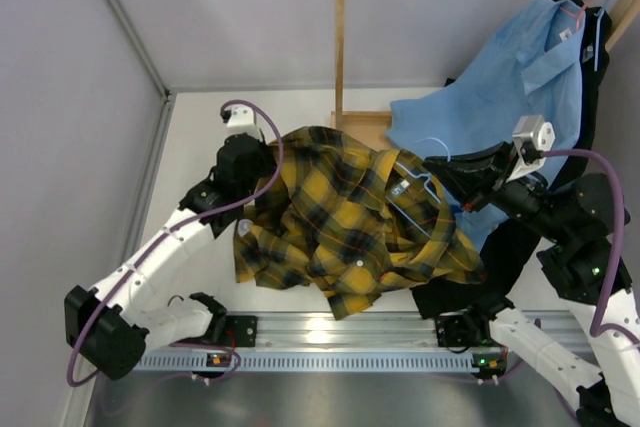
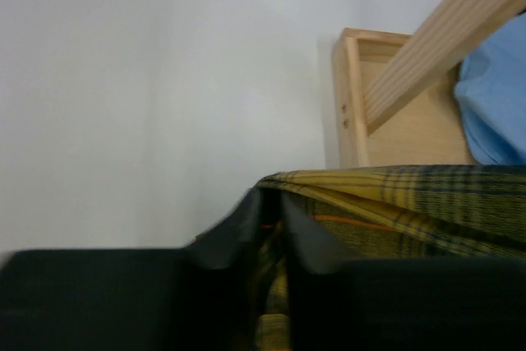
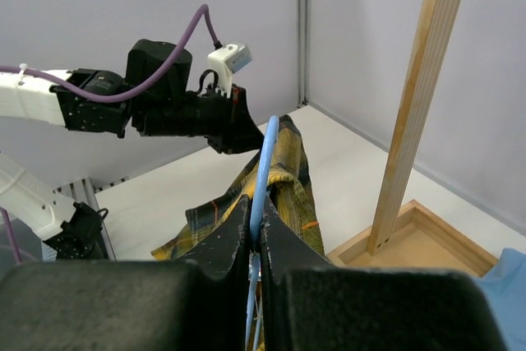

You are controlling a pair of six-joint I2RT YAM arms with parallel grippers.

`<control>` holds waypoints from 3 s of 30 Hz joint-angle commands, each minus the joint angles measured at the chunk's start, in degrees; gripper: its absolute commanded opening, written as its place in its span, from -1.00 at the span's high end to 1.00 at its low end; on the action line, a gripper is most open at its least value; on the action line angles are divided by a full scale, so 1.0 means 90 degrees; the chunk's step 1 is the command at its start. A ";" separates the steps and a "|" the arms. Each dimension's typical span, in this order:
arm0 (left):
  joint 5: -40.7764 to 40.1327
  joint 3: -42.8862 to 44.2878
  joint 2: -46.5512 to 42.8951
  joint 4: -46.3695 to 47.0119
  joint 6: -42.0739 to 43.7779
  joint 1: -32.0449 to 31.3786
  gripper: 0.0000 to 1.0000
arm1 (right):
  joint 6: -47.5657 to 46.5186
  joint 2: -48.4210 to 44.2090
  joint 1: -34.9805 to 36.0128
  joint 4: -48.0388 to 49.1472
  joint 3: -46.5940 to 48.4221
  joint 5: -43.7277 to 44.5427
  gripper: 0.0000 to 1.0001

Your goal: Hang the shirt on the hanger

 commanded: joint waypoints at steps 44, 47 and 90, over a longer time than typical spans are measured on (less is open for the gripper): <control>-0.0398 -0.1131 0.0571 0.2526 0.0255 0.0112 1.00 | 0.0107 -0.0072 -0.0044 -0.0186 0.0115 0.0717 1.00; -0.0017 -0.1024 0.0444 0.2458 0.0245 0.0122 1.00 | 0.0068 0.0025 -0.0044 -0.0176 0.0135 0.0649 1.00; 1.2054 0.2327 0.2016 0.1061 0.1573 -0.0698 -0.23 | -0.0948 0.0416 -0.0034 -0.0733 0.0320 -0.2467 1.00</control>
